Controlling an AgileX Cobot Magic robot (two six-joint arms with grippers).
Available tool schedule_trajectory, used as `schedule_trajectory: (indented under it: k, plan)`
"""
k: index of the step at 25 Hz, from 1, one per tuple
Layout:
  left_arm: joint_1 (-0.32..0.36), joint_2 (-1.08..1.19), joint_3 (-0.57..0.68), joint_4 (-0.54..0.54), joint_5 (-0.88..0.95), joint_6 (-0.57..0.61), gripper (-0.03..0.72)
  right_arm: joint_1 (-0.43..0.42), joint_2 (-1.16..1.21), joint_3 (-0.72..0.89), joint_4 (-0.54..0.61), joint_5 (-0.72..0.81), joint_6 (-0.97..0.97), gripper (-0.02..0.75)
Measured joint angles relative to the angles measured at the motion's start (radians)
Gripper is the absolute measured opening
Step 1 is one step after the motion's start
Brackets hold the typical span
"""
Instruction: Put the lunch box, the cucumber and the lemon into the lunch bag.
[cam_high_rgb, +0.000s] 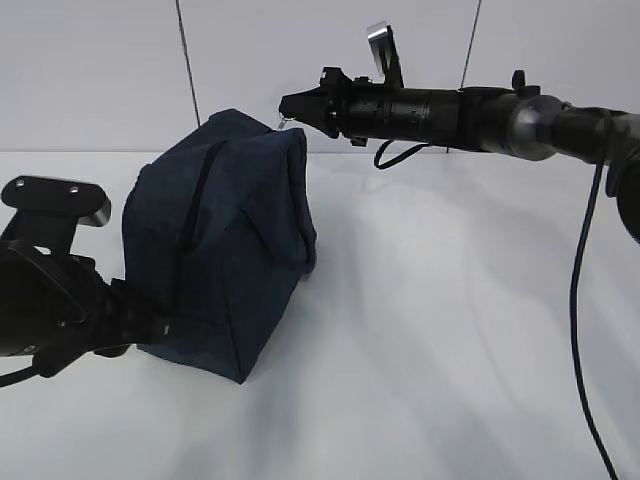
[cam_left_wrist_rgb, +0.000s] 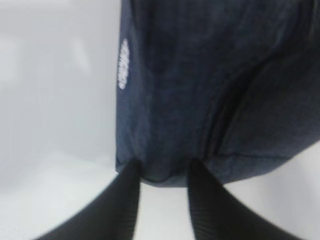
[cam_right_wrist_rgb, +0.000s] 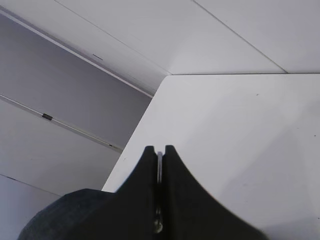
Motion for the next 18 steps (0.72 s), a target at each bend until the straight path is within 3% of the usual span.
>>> schedule_trajectory:
  k: [3,6,18]
  plan:
    - [0.000,0.009,0.001,0.000,0.022,0.000,0.409,-0.002,0.000,0.000,0.000,0.000,0.000,0.020]
    - [0.000,-0.003,0.001,0.000,0.023,-0.003,0.543,-0.002,0.000,0.000,-0.003,0.000,0.002,0.020]
    - [0.000,-0.397,0.002,-0.002,-0.041,-0.052,0.583,-0.004,0.000,0.000,-0.038,0.000,0.015,0.020]
